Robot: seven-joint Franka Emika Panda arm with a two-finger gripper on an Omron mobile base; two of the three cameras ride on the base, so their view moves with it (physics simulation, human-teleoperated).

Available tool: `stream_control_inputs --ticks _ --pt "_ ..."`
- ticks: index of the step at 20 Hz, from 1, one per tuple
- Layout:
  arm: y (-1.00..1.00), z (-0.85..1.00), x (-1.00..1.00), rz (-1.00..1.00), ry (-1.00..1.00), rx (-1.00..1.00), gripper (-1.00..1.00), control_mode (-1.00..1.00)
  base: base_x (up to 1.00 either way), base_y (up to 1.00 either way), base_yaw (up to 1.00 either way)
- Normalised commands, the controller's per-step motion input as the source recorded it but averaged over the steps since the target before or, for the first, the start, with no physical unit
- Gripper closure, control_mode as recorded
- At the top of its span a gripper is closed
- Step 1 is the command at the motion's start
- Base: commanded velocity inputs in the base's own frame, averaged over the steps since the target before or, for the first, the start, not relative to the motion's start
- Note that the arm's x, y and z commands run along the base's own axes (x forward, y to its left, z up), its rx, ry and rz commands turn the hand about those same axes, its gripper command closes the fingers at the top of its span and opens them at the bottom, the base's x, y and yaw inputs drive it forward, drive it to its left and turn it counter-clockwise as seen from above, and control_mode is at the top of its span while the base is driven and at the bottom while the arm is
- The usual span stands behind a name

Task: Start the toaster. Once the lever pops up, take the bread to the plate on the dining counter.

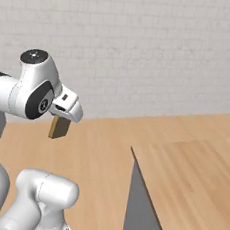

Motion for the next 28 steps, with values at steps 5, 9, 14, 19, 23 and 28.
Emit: stream_control_inputs --ticks 5,9,14,19,23,28 --pt "0.00 0.00 0.00 0.00 0.00 0.00 1.00 1.00 1.00 0.46 -0.34" --pt "0.00 0.00 0.00 0.00 0.00 0.00 1.00 1.00 1.00 0.45 -0.37" --pt "0.00 0.00 0.00 0.00 0.00 0.00 1.00 1.00 1.00 0.46 -0.44" --pt "0.00 0.00 0.00 0.00 0.00 0.00 1.00 1.00 0.96 0.47 -0.49" --pt "0.00 0.00 0.00 0.00 0.00 0.00 1.00 1.00 0.95 0.46 -0.49" --pt "0.00 0.00 0.00 0.00 0.00 0.00 1.00 1.00 1.00 0.42 -0.45"
